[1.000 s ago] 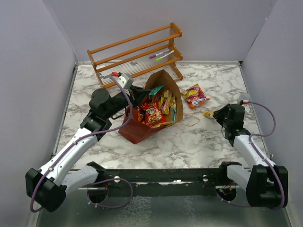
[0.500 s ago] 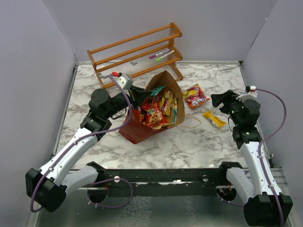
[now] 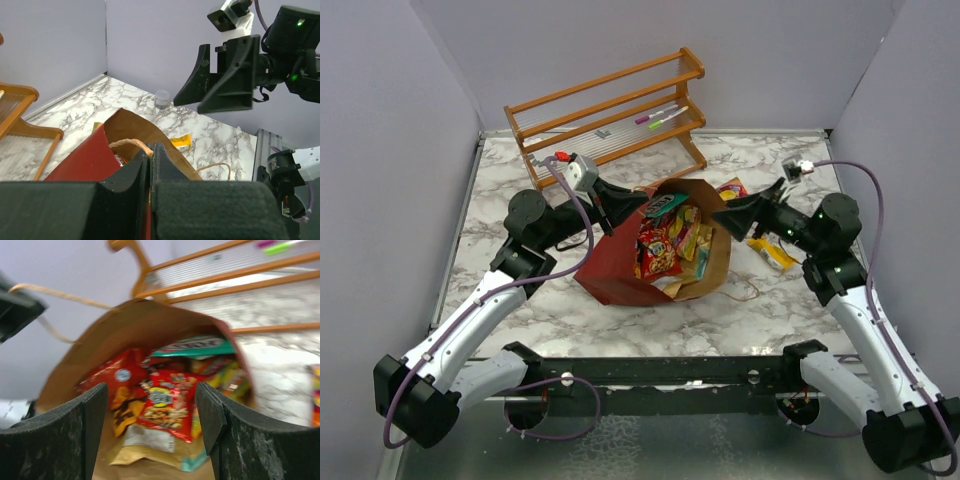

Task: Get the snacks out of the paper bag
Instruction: Take out the snack from the paper bag.

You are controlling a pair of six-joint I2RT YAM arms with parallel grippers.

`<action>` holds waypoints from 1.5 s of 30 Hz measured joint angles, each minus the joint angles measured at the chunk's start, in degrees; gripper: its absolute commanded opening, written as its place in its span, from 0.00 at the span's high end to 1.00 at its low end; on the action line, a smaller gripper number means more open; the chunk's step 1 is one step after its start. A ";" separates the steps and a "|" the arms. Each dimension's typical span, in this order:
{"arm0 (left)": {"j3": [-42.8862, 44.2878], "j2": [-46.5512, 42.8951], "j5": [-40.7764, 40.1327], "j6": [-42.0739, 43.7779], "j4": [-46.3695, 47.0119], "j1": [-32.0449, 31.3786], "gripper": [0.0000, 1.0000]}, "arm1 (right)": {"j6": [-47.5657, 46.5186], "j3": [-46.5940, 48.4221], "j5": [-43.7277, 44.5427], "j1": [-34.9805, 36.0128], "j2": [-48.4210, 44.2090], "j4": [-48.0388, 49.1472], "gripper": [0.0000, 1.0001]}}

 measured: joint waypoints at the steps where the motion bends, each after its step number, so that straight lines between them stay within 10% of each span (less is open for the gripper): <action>1: 0.00 0.04 0.07 -0.07 0.00 0.00 1.00 | -0.61 1.03 0.02 2.62 0.33 -0.39 0.32; 14: 0.00 0.15 0.00 0.22 -0.11 -0.26 1.00 | -6.73 8.15 19.17 23.74 14.73 -9.20 0.30; 45: 0.00 0.09 -3.02 2.08 -2.64 -0.74 1.00 | 46.56 10.56 57.05 30.56 34.34 -4.70 0.40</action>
